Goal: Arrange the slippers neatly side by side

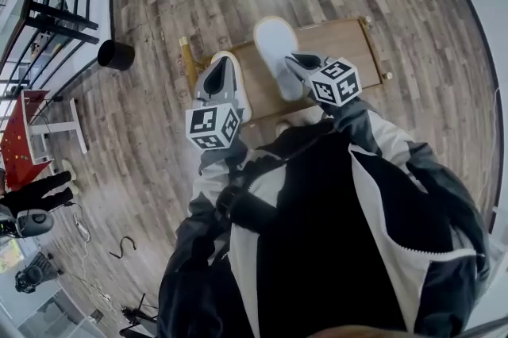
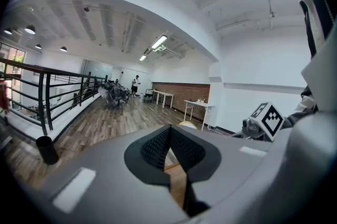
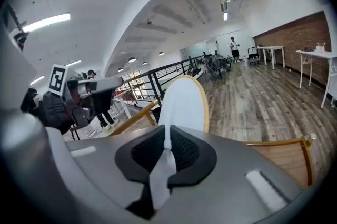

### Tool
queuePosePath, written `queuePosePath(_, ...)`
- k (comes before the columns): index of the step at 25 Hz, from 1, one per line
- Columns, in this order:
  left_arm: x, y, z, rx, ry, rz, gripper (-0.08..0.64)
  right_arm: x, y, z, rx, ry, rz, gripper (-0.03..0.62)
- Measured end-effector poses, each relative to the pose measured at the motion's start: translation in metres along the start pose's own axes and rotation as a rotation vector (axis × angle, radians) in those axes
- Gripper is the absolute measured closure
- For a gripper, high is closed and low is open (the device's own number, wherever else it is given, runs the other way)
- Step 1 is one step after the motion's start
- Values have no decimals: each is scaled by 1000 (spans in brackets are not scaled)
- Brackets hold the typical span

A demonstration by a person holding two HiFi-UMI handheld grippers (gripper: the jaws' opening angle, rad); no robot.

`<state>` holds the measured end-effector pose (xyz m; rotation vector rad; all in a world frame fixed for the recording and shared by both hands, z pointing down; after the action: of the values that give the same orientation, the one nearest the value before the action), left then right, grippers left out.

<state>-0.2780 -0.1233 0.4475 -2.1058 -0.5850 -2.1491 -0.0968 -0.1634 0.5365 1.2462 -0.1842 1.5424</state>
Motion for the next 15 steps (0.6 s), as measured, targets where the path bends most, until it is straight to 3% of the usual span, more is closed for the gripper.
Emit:
queuePosePath(5, 7, -16, -8, -30, -3, -14, 548, 26, 54, 7, 27, -3, -119, 561)
queuePosePath(15, 21, -49, -21, -93, -16, -53, 548, 65, 130, 16, 69, 107, -302, 561)
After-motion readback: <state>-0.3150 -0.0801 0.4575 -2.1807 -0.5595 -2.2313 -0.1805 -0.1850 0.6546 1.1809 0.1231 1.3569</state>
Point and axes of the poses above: the fingertips, and each gripper's own axes: y forward along the fingers, z to its right, x out of its underside, the point moved 4 cm from there along -y, backward along the fingers, and after that the axes turned 8 degrees about y, right-handed, at the moved point
